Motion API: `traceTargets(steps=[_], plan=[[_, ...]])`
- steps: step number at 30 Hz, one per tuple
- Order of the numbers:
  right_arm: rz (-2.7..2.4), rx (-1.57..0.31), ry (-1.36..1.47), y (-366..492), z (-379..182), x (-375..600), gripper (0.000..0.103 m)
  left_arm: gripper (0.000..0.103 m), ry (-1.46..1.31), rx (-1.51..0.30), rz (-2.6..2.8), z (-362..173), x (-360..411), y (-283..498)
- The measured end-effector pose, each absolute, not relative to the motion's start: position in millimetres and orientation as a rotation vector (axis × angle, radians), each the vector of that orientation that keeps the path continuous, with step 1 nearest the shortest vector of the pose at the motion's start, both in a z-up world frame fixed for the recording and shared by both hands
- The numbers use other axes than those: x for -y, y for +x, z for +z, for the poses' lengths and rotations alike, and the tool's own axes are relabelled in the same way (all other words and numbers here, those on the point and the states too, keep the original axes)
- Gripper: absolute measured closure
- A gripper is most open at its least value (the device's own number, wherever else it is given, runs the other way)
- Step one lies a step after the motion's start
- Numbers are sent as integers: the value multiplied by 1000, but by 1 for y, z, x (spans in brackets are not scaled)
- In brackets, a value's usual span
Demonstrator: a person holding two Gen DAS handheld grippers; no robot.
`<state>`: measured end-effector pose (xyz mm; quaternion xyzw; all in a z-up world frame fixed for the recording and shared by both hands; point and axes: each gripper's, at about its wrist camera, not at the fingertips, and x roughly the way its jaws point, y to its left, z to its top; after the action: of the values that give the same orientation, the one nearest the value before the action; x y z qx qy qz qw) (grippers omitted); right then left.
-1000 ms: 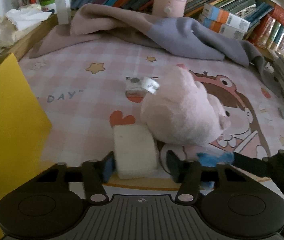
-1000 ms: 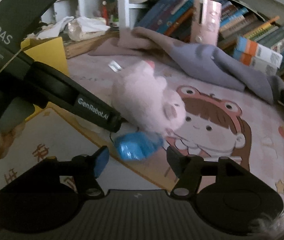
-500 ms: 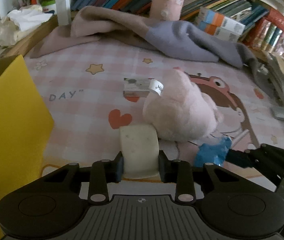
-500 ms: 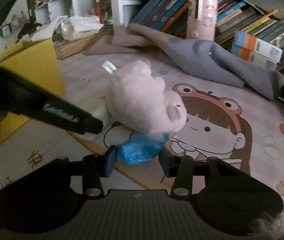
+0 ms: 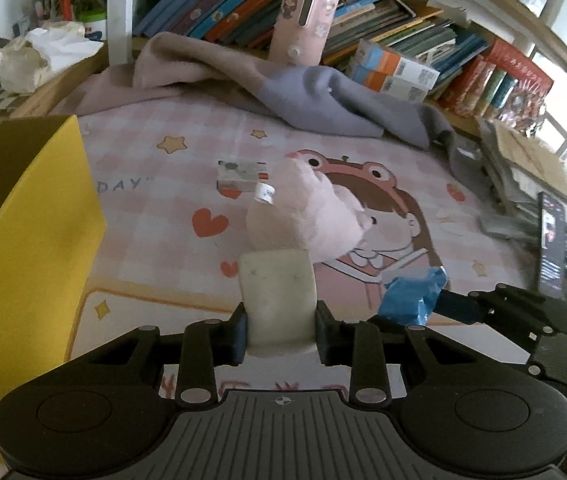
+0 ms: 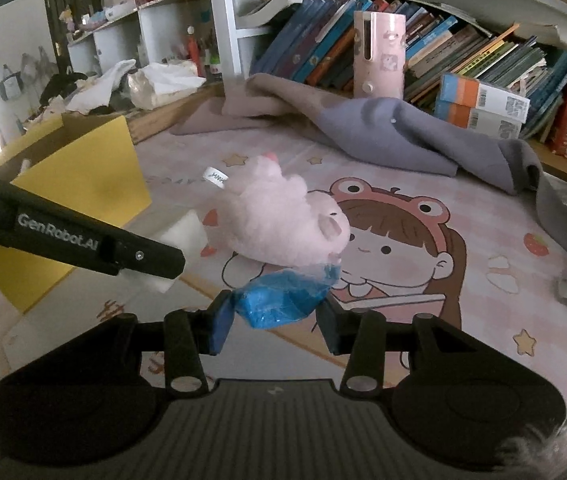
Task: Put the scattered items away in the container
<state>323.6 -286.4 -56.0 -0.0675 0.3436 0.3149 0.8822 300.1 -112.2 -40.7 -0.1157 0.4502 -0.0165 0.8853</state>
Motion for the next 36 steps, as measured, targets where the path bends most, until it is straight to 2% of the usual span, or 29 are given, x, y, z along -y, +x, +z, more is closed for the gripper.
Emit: traceTargets(steps=[15, 36], plan=[[645, -743, -98, 280, -28, 302, 60, 73, -235, -906, -146, -10, 121, 250], [549, -720, -135, 225, -8, 290, 60, 73, -259, -865, -243, -2, 102, 188]])
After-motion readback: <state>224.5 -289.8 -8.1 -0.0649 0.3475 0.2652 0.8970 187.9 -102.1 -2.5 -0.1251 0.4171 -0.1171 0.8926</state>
